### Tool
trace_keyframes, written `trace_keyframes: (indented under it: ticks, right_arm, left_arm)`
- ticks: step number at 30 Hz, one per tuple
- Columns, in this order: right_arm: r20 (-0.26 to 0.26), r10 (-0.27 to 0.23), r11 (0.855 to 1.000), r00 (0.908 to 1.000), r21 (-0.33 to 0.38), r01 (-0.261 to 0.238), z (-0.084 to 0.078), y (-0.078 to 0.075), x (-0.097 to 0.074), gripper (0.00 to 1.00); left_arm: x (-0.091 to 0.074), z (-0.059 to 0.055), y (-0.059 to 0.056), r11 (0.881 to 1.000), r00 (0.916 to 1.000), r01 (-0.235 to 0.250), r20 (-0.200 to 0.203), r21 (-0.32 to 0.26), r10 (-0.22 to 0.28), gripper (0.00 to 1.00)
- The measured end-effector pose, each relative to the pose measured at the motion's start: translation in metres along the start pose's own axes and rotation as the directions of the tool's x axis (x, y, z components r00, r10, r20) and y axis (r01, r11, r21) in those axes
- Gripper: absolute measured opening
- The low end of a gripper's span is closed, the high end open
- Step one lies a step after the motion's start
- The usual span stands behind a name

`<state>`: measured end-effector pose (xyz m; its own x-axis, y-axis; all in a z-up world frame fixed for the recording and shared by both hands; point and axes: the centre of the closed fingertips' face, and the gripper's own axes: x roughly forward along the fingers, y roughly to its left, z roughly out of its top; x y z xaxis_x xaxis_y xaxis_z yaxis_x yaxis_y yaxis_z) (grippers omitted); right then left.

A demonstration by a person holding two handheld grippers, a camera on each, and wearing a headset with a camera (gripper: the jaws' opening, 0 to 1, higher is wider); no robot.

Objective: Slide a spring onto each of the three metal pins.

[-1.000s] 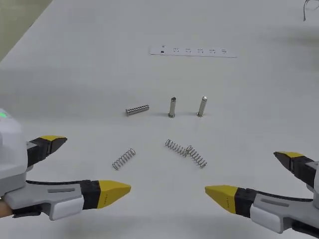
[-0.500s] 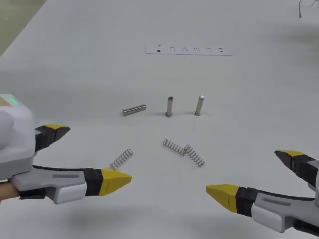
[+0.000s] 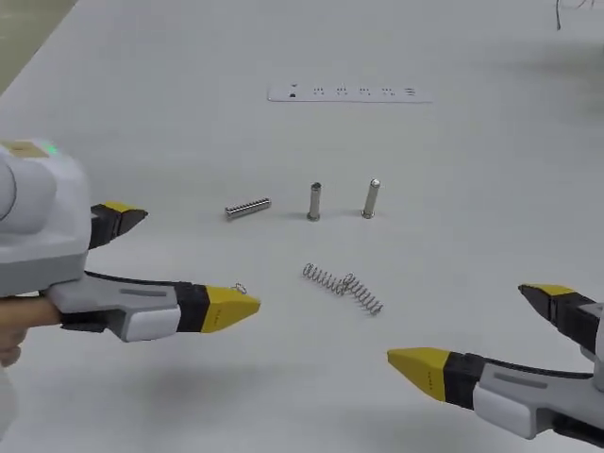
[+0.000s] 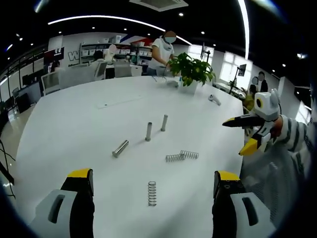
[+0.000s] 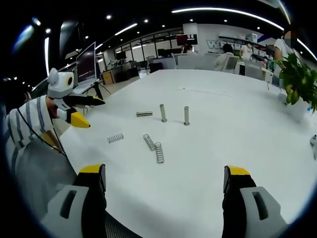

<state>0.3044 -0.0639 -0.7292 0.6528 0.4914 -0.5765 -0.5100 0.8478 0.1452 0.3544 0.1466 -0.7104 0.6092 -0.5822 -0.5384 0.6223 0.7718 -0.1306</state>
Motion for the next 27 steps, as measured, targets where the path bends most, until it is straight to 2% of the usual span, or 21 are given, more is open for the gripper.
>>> trace_keyframes:
  ticks: [5, 23, 27]
  right_arm:
    - [-0.001, 0.003, 1.0, 1.0, 0.002, -0.003, -0.001, 0.001, 0.0, 0.98]
    - [0.006, 0.018, 1.0, 0.9998, -0.011, -0.018, 0.0, -0.001, -0.002, 0.98]
    - [0.004, 0.02, 1.0, 0.9998, -0.012, -0.02, -0.001, -0.002, -0.003, 0.98]
  left_arm:
    - [0.004, 0.006, 0.002, 1.0, 1.0, 0.004, 0.003, 0.007, -0.004, 0.98]
    - [0.02, 0.007, 0.018, 0.999, 0.9989, 0.013, -0.046, 0.031, -0.012, 0.98]
    - [0.022, 0.009, 0.02, 1.0, 0.999, 0.023, -0.039, 0.015, -0.022, 0.98]
